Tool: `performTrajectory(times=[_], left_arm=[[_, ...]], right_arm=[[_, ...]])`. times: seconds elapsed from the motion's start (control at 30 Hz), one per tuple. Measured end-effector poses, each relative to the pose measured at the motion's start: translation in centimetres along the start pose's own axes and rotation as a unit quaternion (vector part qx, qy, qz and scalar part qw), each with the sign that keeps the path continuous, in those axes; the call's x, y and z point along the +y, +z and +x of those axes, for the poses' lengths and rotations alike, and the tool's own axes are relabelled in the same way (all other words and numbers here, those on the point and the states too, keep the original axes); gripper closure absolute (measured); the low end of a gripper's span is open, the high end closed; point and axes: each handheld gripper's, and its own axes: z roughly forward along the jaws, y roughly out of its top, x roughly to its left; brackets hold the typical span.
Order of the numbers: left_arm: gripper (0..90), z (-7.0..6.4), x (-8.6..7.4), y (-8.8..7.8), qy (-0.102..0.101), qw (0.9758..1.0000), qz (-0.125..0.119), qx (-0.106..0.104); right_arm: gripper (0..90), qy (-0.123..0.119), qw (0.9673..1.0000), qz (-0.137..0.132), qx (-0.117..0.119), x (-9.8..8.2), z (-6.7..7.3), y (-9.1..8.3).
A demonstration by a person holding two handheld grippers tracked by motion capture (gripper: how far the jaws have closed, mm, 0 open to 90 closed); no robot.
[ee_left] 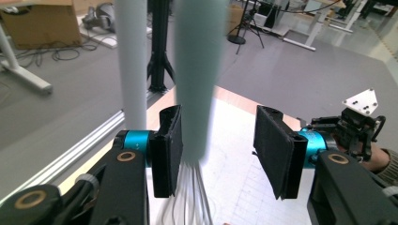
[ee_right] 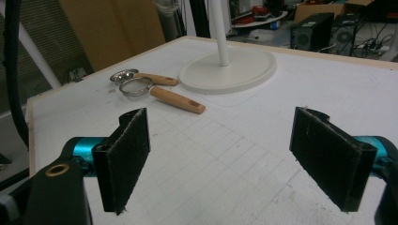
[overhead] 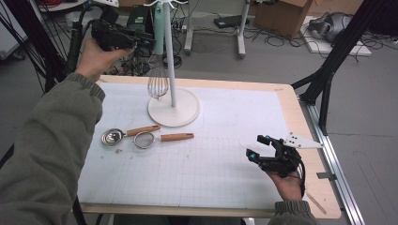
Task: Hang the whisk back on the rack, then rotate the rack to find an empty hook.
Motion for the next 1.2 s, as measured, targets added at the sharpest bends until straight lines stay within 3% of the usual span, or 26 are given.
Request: performTrajectory(times=[0.13,0.2,0.5,0.6,0.87,1.2], left_arm=[[52.2,-0.2,0.0,-1.2,0.001,0.9999,-0.008,0.008],[54.8,-0.5,0.0,-1.7,0.005,0.9999,-0.015,0.002],[83.6,-2.1,-0.3,-2.2,0.026,0.9996,0.002,-0.013],[88.1,-2.2,-0.2,-2.4,0.026,0.9995,-0.002,-0.014],[89.6,-2.3,0.4,-2.5,0.02,0.9996,-0.009,-0.016],[89.6,-3.0,2.4,-1.6,0.023,0.9992,-0.016,-0.028]], right_arm=[[19.3,0.001,1.0,0.002,0.002,0.0,0.0,0.1],[19.3,0.003,1.0,0.001,0.003,0.0,0.0,0.1],[19.3,0.001,1.0,-0.002,0.002,-0.1,0.0,0.1],[19.3,-0.001,1.0,-0.003,0.001,-0.1,-0.1,0.2],[19.3,0.002,1.0,-0.003,-0.001,-0.2,0.0,0.0],[19.3,0.002,1.0,-0.004,-0.001,-0.3,0.0,0.0]])
